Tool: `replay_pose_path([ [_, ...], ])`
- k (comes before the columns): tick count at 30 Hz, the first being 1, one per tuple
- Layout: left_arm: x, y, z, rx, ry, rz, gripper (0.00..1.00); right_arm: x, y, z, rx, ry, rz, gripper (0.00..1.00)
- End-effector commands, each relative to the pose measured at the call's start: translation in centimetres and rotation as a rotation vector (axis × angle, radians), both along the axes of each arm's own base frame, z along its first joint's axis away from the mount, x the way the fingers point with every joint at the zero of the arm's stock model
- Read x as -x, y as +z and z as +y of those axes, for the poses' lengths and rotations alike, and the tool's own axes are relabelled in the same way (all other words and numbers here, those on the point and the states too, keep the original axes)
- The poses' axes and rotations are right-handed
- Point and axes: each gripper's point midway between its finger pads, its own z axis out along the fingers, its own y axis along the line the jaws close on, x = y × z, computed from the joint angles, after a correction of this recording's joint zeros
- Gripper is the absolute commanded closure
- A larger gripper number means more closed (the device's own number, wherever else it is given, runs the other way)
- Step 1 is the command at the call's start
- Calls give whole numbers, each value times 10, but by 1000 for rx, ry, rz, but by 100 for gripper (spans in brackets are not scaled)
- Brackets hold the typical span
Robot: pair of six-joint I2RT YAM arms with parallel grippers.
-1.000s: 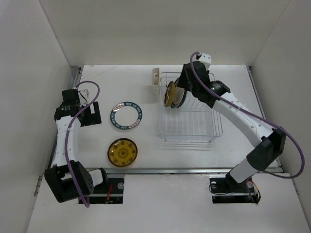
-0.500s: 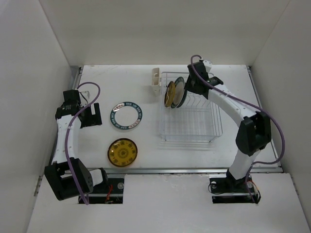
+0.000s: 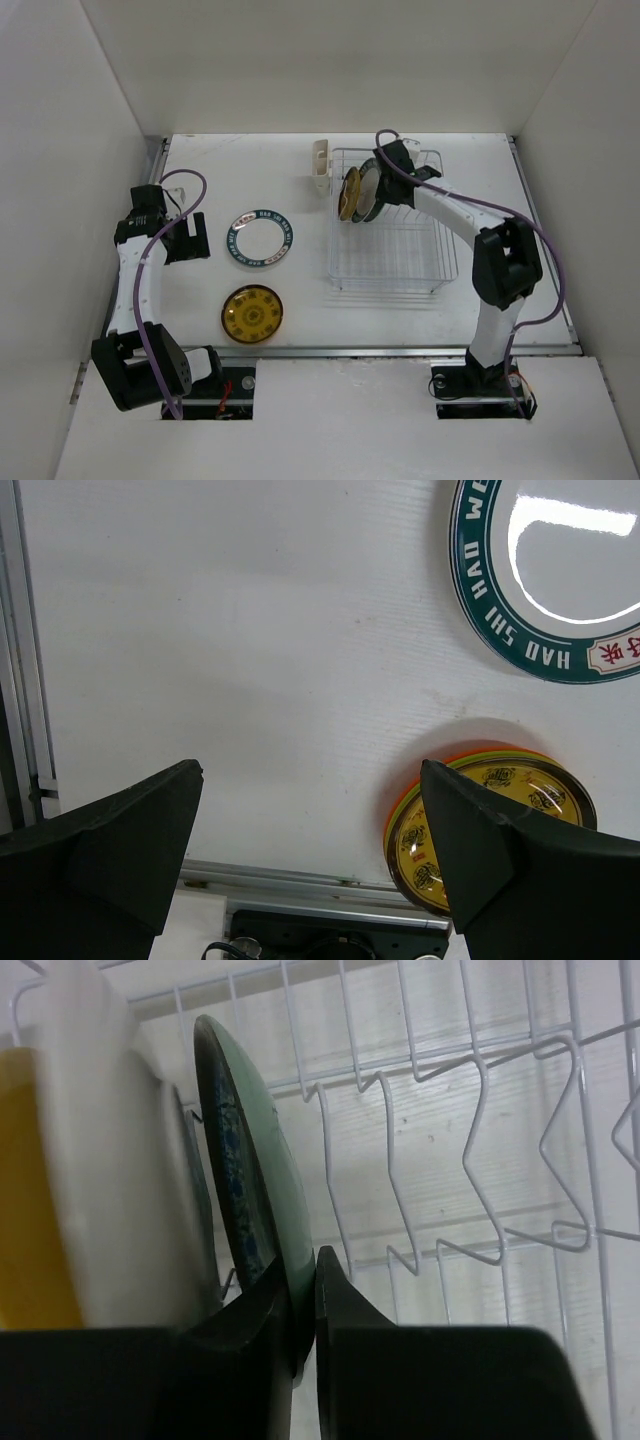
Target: Unload the plates from the dish rack
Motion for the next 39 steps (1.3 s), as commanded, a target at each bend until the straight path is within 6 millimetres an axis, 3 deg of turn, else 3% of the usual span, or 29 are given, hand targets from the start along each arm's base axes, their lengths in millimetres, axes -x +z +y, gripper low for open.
replay_pose_path([
  [1,2,-2,1,-4,-5,4,11,-5,34,-20,34,-96,-87,93],
  [4,2,-2,1,-4,-5,4,11,5,70,-34,76,-137,-149,100],
  [8,2,-2,1,-4,-5,4,11,17,127,-58,201,-224,-252,100],
  [13,2,0,1,-6,-5,-5,11,50,196,-87,359,-336,-340,100],
  [16,2,0,1,-6,-5,-5,11,78,234,-93,429,-380,-401,100],
  [18,2,0,1,-6,-5,-5,11,92,249,-80,412,-355,-449,100],
  [21,0,4,2,-8,-5,-14,11,112,257,-13,279,-98,-501,100],
  [22,0,4,2,-8,-5,-14,11,121,244,43,137,128,-502,100],
  [25,3,5,2,-12,7,-13,11,148,212,124,-22,488,-478,100],
  [26,3,5,4,-20,24,-10,11,172,181,158,-104,689,-405,100],
  [27,3,5,6,-28,28,-8,11,181,174,184,-178,782,-406,100],
  [29,3,9,11,-53,52,-26,11,211,154,218,-290,983,-335,100],
  [32,2,12,14,-65,68,-41,11,232,118,258,-352,1128,-260,100],
  [33,2,12,14,-65,68,-41,11,245,121,275,-378,1183,-252,100],
  [34,2,12,14,-65,68,-41,11,246,96,288,-361,1188,-189,100],
  [36,2,14,13,-67,69,-50,11,261,86,309,-359,1240,-143,100],
  [39,2,14,13,-67,69,-50,11,265,60,331,-349,1267,-101,100],
])
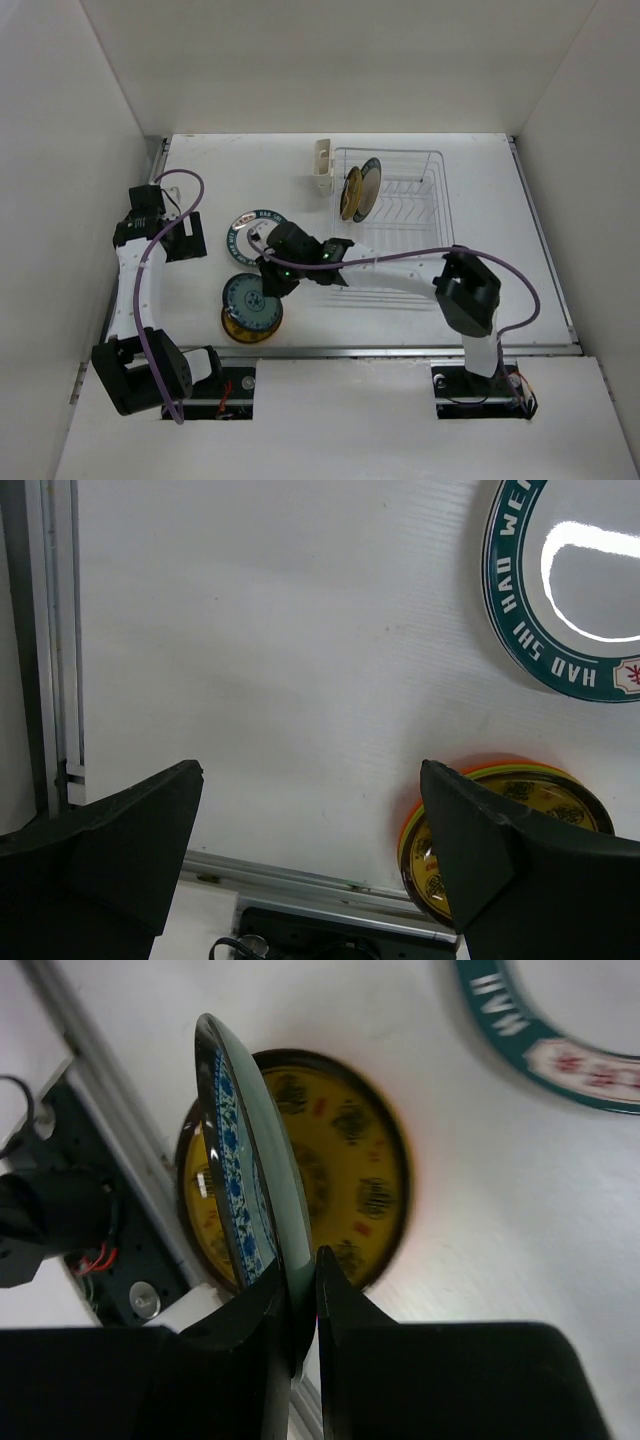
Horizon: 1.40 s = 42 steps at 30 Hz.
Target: Unload the plates from the dish rack
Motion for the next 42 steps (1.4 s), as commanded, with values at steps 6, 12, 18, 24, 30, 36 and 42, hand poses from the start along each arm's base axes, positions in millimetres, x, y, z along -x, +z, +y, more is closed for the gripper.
replay_pose_path([
  [6,3,6,3,-17,12,-27,11,18,19,46,-128,143,11,80],
  [12,0,7,3,-20,12,-37,11,25,-20,37,74,138,-12,22],
  [18,2,4,1,-10,8,-30,11,20,-18,32,143,98,-89,18],
  [24,2,4,1,-10,8,-30,11,9,-3,7,195,21,-151,17],
  [30,1,4,-1,-1,2,-32,11,-10,26,-18,215,-89,-265,12],
  [36,1,4,0,-6,-6,-31,11,-87,81,-73,79,-475,-268,8],
  [42,1,4,0,-6,-6,-31,11,-170,141,-186,15,-1010,-297,13],
])
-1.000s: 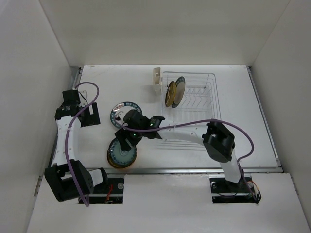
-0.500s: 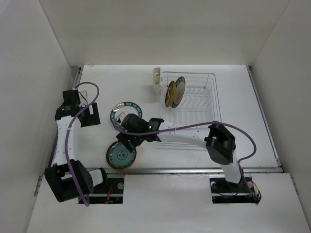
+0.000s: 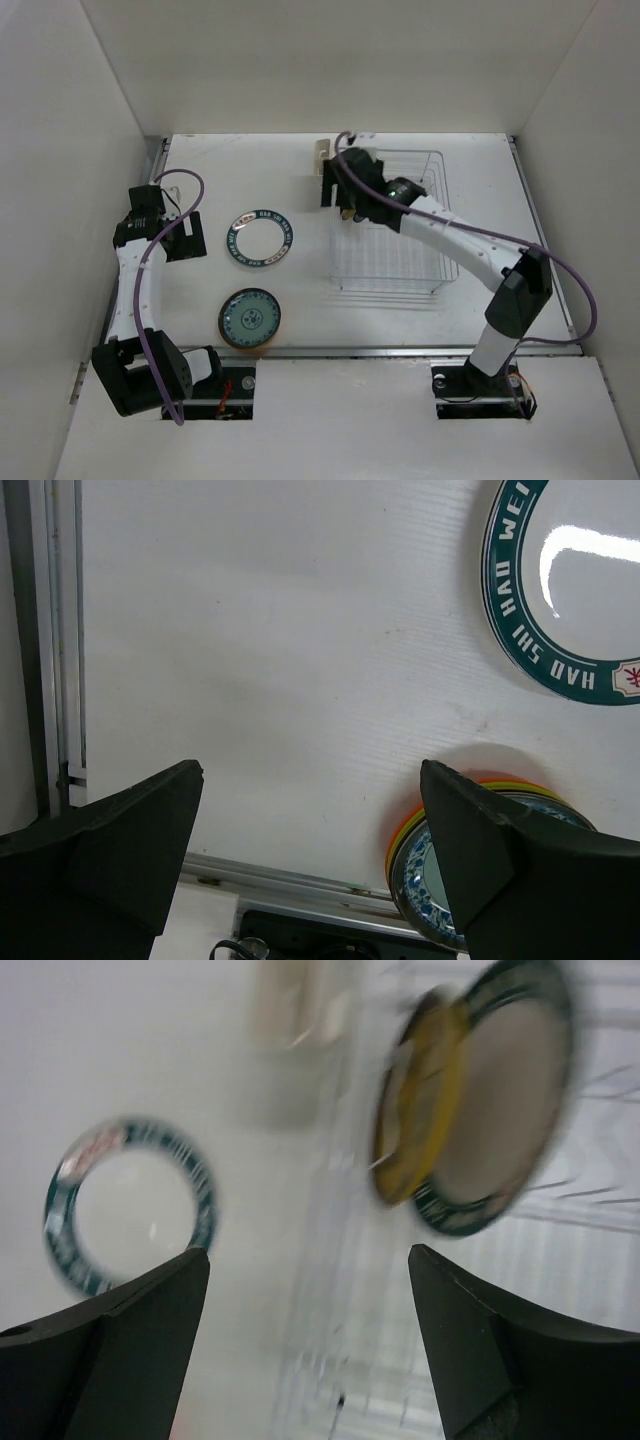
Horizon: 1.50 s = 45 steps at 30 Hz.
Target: Unload the plates from the dish rack
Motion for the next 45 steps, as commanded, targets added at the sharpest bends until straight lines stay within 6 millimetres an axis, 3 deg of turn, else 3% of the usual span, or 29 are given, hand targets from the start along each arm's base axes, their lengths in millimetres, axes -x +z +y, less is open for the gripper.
replay_pose_path([
  [1,2,2,-1,-1,-8,-19,11,-44,54,-75,-86,-352,-117,14],
  [4,2,0,-1,2,-8,-10,11,-68,61,-114,-54,-497,-163,17],
  [8,2,0,-1,2,-8,-10,11,-94,42,-137,-16,-570,-128,19],
  [9,2,-2,-1,4,-8,-1,11,-102,28,-144,3,-586,-105,21],
  [12,2,-2,-1,4,-8,-1,11,-113,2,-150,23,-602,-56,26],
  [16,2,-2,-1,4,-8,-1,11,-125,-30,-152,25,-610,3,41],
  [19,2,-2,-1,4,-8,-1,11,-124,-41,-153,42,-610,19,55],
  [20,2,-2,-1,4,-8,-1,11,-124,-45,-153,43,-610,20,64],
  [22,2,-2,-1,4,-8,-1,11,-121,-42,-154,32,-610,10,72],
  [27,2,-2,-1,4,-8,-1,11,-121,-27,-154,24,-584,-17,100],
  [31,2,-2,-1,4,-8,-1,11,-111,12,-170,88,-651,-113,100],
  [34,2,-2,-1,4,-8,-1,11,-95,53,-193,146,-752,-210,100],
  [35,2,-2,-1,4,-8,-1,11,-84,76,-203,160,-796,-262,100],
  [38,2,-2,-1,4,-8,-1,11,-67,113,-209,145,-839,-345,100],
  [41,2,-2,-1,4,-8,-1,11,-46,148,-212,146,-842,-415,100],
  [42,2,-2,-1,4,-8,-1,11,-40,158,-203,118,-833,-439,100],
  [45,2,-2,-1,4,-8,-1,11,-27,170,-188,125,-807,-477,100],
])
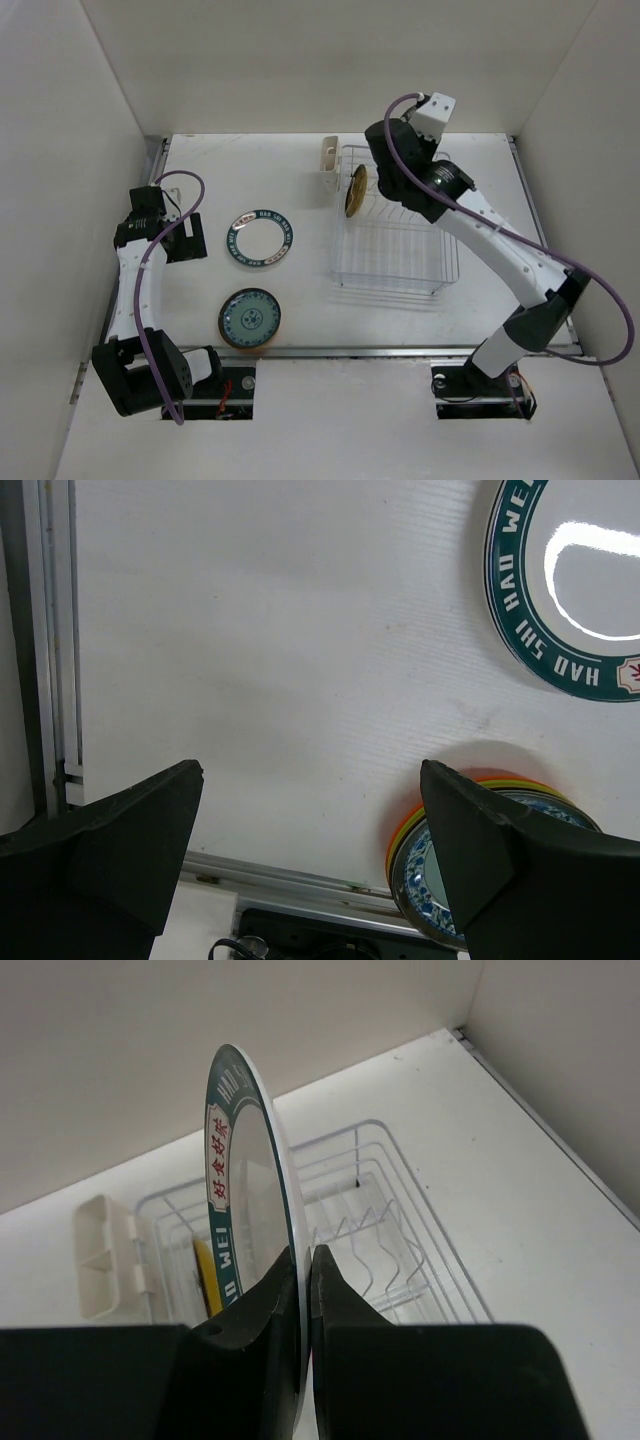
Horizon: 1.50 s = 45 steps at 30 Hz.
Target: Unload the plates from the dish rack
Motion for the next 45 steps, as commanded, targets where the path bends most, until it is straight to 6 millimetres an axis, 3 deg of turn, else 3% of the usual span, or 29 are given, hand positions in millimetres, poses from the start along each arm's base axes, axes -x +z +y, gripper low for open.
replay_pose_path([
  [1,-3,2,0,-1,-8,-20,11,20,35,22,7,30,-90,100],
  [3,-2,4,0,-3,-8,-29,11,15,29,63,-16,172,-82,100],
  [6,-2,8,8,-38,36,-39,11,11,2,156,-85,505,-44,100],
  [9,-2,12,16,-73,80,-54,10,11,-22,237,-186,821,5,100],
  [12,1,11,27,-108,138,-50,8,13,-30,281,-264,974,16,100],
  [13,-1,12,29,-117,154,-59,8,7,-50,295,-268,983,45,100],
  [15,1,10,35,-116,176,-49,6,7,-54,316,-306,1049,50,100],
  [16,3,6,33,-107,171,-42,6,-2,-74,323,-313,1054,78,100],
  [18,1,6,29,-82,156,-47,6,-2,-87,338,-354,1078,110,100],
  [23,-1,5,22,-55,118,-52,6,-14,-142,355,-406,1082,201,100],
  [27,0,4,20,-49,104,-44,6,-29,-181,337,-472,1011,288,100],
  [30,-1,2,18,-38,98,-37,6,-27,-203,329,-491,1043,367,66],
  [31,-1,-1,18,-36,98,-28,6,-22,-206,330,-482,1067,388,45],
  [32,-1,-1,18,-36,98,-28,6,-18,-209,332,-475,1092,411,38],
  [33,-1,-1,18,-36,98,-28,6,-13,-225,327,-450,1079,467,33],
  [34,-1,-1,17,-27,93,-30,6,-12,-222,327,-441,1092,474,30],
  [35,-1,-1,17,-27,93,-30,6,-10,-231,326,-411,1106,501,26],
  [36,-1,-1,17,-27,93,-30,6,-6,-229,331,-396,1120,508,26],
  [37,-1,-1,17,-27,93,-30,6,2,-245,330,-379,1110,569,26],
  [40,-2,-1,15,-24,80,-31,6,6,-252,330,-299,1092,587,25],
  [45,0,-2,13,-14,75,-24,6,4,-260,312,-216,1000,622,25],
])
